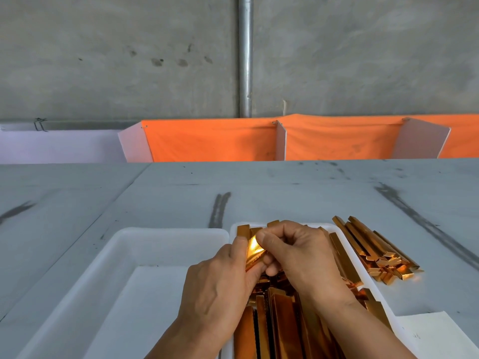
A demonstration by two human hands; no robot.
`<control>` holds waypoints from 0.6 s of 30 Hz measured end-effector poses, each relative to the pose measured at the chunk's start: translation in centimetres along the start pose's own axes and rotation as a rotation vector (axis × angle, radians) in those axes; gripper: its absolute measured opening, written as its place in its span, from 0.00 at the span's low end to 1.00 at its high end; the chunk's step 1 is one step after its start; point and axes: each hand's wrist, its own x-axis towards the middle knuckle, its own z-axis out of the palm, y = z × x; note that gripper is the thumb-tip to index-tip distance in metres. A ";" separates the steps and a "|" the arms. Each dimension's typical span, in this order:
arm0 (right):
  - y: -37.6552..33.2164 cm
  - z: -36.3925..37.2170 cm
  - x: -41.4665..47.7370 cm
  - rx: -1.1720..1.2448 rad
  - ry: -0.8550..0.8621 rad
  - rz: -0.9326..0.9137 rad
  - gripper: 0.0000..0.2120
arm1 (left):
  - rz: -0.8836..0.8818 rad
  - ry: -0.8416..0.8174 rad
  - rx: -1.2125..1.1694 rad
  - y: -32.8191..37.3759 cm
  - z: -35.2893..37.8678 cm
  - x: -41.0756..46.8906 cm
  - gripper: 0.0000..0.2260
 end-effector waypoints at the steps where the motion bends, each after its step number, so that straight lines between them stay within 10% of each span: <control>1: 0.0 0.0 0.0 -0.003 -0.002 0.004 0.04 | 0.001 -0.002 0.011 0.0 -0.1 0.0 0.31; 12: 0.0 -1.0 0.6 -0.007 0.022 0.053 0.04 | -0.046 0.020 -0.288 -0.9 -0.7 0.0 0.25; 18: 0.4 -2.6 1.4 0.158 0.130 0.131 0.04 | -0.297 0.129 -0.971 -2.3 -2.1 0.4 0.24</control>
